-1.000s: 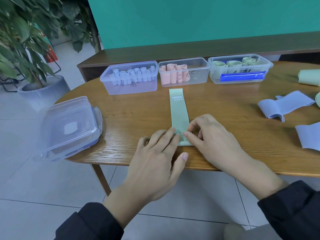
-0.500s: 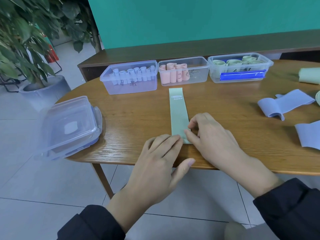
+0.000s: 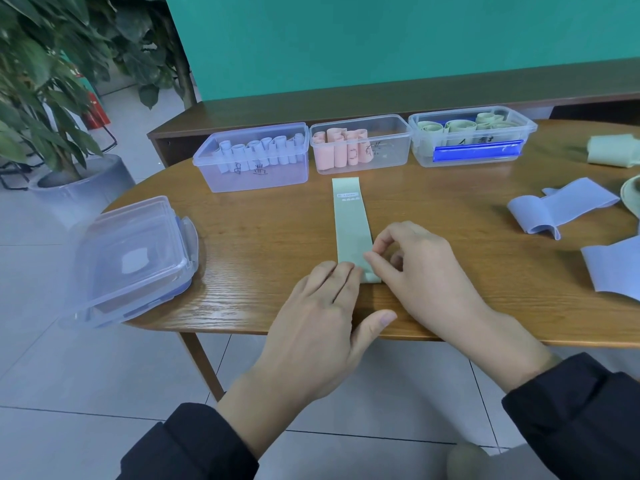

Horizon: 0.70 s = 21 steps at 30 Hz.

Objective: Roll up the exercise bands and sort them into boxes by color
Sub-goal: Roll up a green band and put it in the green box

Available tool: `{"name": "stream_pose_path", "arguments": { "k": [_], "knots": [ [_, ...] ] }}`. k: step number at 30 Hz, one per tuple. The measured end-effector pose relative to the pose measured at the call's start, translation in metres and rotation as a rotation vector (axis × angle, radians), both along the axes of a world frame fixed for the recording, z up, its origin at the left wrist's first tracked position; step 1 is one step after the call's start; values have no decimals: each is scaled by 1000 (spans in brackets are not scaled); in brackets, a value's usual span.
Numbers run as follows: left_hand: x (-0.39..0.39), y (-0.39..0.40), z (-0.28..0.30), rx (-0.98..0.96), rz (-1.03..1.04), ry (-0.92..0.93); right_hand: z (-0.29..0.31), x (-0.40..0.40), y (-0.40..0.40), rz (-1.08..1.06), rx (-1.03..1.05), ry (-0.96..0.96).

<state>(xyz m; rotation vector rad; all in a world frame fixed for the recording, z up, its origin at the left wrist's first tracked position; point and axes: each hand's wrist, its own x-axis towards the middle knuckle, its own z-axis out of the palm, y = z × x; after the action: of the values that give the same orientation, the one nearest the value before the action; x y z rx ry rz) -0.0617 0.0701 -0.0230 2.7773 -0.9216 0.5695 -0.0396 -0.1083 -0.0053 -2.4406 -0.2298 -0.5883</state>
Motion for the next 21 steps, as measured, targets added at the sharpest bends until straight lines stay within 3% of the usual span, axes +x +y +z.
{"name": "stream_pose_path", "arguments": {
  "k": [7, 15, 21],
  "knots": [
    [2, 0, 6, 75, 20, 39, -8, -11, -14, 228, -76, -32],
    [4, -3, 7, 103, 77, 118, -2, -17, -20, 171, -189, 36],
    [7, 4, 4, -75, 12, 150, 1, -14, -18, 152, -312, 101]
  ]
}}
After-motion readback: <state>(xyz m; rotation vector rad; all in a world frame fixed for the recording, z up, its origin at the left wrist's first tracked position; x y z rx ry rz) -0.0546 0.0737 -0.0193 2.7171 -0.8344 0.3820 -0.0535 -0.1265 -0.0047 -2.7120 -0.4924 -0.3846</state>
